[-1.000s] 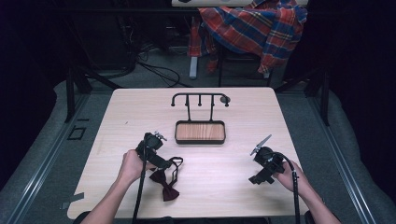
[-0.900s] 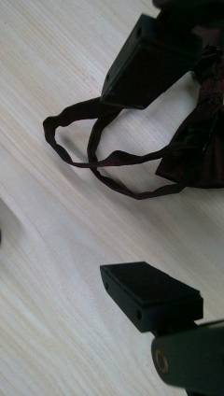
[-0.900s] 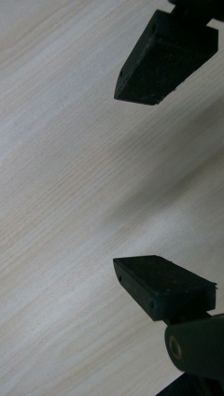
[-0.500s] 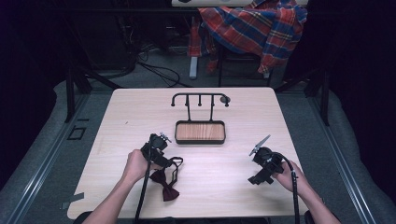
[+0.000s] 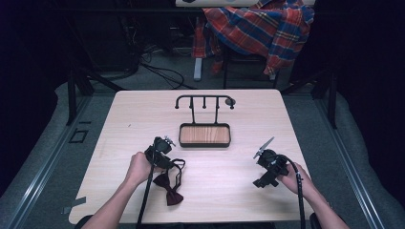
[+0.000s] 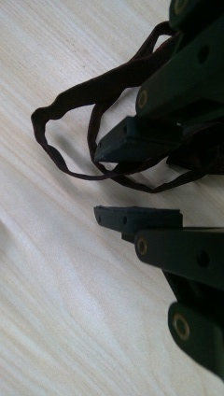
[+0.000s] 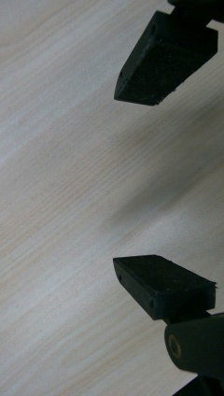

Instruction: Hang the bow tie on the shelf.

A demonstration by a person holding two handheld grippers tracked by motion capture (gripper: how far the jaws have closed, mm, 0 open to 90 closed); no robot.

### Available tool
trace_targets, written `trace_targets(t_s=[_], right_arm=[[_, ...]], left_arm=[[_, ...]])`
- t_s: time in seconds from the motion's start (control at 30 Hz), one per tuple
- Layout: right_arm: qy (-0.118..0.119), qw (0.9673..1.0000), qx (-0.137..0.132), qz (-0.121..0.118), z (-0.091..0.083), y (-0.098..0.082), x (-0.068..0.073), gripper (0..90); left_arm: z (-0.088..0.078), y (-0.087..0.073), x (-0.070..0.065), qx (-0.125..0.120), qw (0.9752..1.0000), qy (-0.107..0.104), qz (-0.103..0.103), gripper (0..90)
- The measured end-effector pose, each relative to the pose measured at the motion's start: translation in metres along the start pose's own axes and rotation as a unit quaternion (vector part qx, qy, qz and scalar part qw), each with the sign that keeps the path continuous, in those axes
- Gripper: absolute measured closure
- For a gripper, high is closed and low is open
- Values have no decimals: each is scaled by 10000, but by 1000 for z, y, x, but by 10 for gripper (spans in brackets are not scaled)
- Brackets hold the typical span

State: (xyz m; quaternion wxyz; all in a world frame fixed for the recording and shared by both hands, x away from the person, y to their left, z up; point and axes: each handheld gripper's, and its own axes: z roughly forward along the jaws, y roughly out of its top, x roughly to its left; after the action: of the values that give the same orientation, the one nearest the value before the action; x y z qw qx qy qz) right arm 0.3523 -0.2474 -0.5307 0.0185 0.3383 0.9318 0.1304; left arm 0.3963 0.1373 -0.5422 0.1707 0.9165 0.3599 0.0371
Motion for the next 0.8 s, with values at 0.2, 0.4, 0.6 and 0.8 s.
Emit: trace_targets(t_s=[0.2, 0.4, 0.6, 0.8], right_arm=[[-3, 10000, -46, -14, -2, -2, 1, 159], [-11, 10000, -18, -12, -1, -2, 2, 159], [-41, 10000, 33, -57, -1, 1, 2, 159], [-16, 10000, 3, -68, 0, 5, 3, 159]], left_arm=[[3, 3, -7, 157, 9994, 96, 287, 723], [5, 2, -11, 266, 9984, 126, 476, 801], [7, -1, -12, 290, 9981, 146, 532, 863], [0, -4, -13, 139, 9984, 225, 497, 886]])
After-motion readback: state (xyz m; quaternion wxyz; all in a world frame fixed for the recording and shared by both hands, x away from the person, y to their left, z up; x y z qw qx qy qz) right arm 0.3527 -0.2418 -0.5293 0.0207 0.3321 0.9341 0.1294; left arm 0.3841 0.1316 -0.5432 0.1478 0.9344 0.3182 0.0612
